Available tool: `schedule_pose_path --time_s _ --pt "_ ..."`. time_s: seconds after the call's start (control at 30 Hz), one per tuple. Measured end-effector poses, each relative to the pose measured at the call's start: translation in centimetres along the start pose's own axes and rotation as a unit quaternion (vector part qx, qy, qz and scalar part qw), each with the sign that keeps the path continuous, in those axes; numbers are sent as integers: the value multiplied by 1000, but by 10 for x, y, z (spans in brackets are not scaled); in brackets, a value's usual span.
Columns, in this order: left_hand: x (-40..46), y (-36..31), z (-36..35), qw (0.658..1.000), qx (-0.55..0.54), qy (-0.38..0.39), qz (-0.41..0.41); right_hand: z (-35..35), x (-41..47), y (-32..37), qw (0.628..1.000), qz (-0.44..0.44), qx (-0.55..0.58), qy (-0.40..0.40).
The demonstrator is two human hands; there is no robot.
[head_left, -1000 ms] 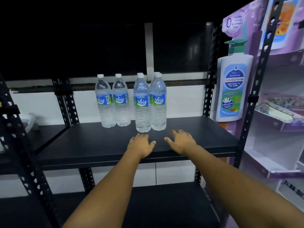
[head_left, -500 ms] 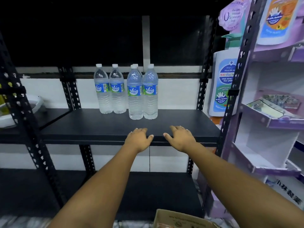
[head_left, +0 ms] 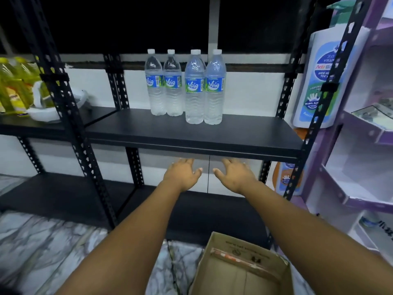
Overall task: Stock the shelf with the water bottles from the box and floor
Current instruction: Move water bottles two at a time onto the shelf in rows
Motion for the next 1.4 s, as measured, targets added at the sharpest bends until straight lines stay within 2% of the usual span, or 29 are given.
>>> schedule_pose_path --time_s 0.27,0.43,0.83,1.03,1.4 --pt "-77 60 -66 1000 8 17 7 -83 -63 35 999 17 14 31" --pt "-139 108 -112 998 6 35 48 -145 -111 65 997 35 26 68" --pt "-295 234 -159 986 -61 -11 153 -254 -195 191 978 133 53 152" --pt "-349 304 -176 965 -102 -36 238 -309 -212 247 963 166 75 197" --pt "-380 382 -209 932 -148 -75 323 -392 -187 307 941 192 84 265"
Point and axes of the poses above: each hand's wrist, its own x-axis towards the middle knuckle, its own z-axis out of the back of the hand, y = z × x, the point moved 9 cm from there along x, towards the middle knuckle, and after that the axes turned 2 degrees about z, right-handed, at the moved point
